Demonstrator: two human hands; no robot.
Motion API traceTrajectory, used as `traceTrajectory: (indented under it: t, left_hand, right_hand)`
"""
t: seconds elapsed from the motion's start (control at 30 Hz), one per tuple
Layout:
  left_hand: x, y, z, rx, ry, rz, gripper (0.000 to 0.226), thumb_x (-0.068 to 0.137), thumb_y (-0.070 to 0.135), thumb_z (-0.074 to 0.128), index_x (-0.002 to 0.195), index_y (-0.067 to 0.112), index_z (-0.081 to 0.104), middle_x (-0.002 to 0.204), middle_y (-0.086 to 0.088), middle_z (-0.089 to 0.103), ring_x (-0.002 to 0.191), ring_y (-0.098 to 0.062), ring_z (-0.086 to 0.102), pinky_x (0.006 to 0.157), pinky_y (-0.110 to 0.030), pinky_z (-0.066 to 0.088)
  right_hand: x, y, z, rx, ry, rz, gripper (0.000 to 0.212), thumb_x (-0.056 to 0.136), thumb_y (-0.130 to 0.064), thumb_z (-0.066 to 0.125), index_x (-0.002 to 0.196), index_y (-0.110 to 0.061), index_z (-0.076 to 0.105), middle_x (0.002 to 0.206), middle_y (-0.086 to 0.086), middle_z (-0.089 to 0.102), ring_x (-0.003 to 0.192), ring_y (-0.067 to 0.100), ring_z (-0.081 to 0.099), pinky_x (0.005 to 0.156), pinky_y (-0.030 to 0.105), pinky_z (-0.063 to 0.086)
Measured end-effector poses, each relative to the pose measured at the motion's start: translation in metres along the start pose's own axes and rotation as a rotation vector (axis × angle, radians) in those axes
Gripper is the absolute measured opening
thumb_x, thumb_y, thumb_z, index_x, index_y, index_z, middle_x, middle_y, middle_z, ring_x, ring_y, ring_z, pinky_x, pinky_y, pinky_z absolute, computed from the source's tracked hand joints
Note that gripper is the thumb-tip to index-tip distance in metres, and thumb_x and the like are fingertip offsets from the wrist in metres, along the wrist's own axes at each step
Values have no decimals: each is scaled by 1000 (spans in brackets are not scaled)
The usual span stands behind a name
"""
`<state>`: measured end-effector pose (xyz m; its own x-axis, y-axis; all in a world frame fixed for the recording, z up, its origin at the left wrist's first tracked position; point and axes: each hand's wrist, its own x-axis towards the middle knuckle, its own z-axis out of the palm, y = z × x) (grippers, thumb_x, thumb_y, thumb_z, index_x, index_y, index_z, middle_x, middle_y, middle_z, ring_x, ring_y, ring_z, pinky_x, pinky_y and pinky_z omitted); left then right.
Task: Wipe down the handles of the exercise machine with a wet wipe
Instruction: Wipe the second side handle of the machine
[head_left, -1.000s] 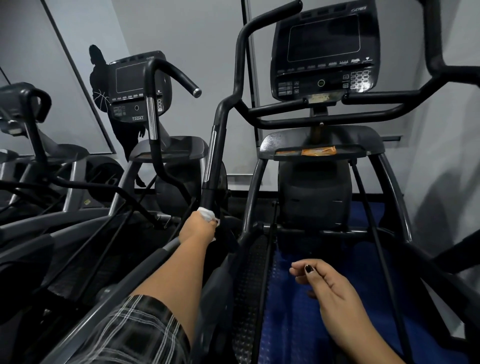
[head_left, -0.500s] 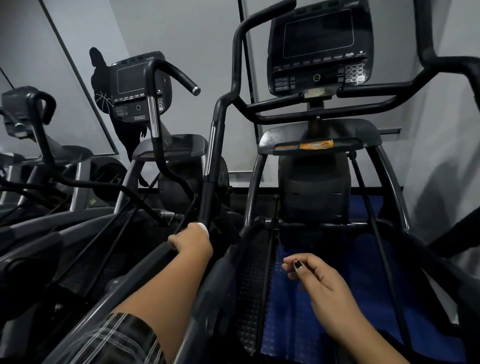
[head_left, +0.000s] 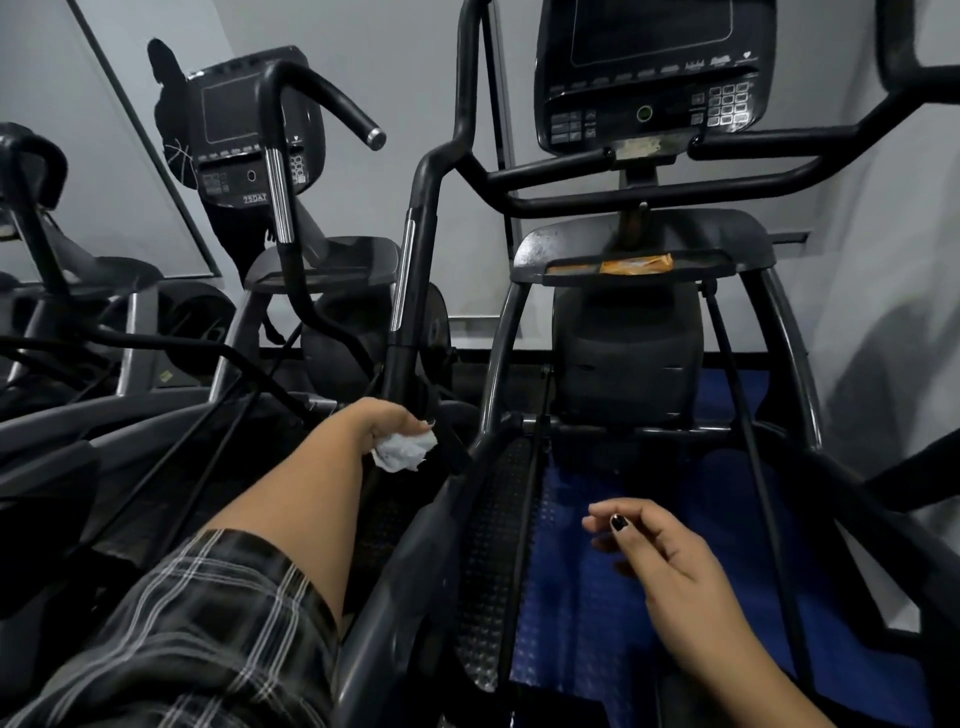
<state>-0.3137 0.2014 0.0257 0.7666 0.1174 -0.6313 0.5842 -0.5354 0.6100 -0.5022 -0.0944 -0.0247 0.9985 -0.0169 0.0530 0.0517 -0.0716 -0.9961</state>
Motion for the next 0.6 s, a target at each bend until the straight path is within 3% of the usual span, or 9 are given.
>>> traceTrajectory:
  t: [0.07,0.1,0.17,0.2,0.3,0.4,0.6]
  left_hand:
    - [11,-5,3,-1,191,92,31,90,24,67,112,5,57,97,-13,68,85,-23,70,74,-27,55]
    - [13,-11,7,80,314,133,32,89,24,67,111,2,60,107,-13,66,101,-26,66,84,-31,51]
    - [5,-19,16,295,479,149,34,92,26,60,116,2,61,121,-12,64,114,-30,60,91,-33,46]
    - [0,-25,21,377,485,170,35,96,26,53,123,5,59,128,-9,61,118,-31,58,91,-32,45]
    - [-18,-41,27,747,493,107,34,101,15,39,131,5,53,134,-9,56,119,-33,58,89,-33,46]
    - [-34,-50,31,647,487,25,34,95,16,46,126,3,56,129,-16,59,117,-35,59,92,-37,47]
    - [-62,-85,39,748,521,13,26,88,19,52,111,12,63,113,-11,65,105,-32,63,89,-41,53]
  right_hand:
    - [3,-2,3,19,2,-9,27,100,-10,48,97,-26,69,95,-11,73,90,3,67,76,19,47]
    - [3,-3,6,23,-6,-17,27,100,-11,48,97,-27,69,96,-10,73,90,4,67,76,19,47]
    - [2,-5,12,20,-32,-35,26,99,-13,49,98,-29,69,98,-10,73,92,5,67,79,21,47]
    - [0,-6,13,18,-41,-43,25,99,-14,49,99,-30,69,99,-10,73,93,5,67,79,22,47]
    - [-8,-9,14,24,-41,-62,25,99,-14,50,99,-31,69,99,-11,73,93,5,67,80,23,48]
    - [-16,-17,14,18,-44,-73,25,99,-16,50,100,-32,68,99,-12,73,93,5,67,82,26,49]
    - [-30,-28,16,22,-66,-110,25,100,-17,49,101,-32,69,100,-11,72,94,4,67,87,31,52]
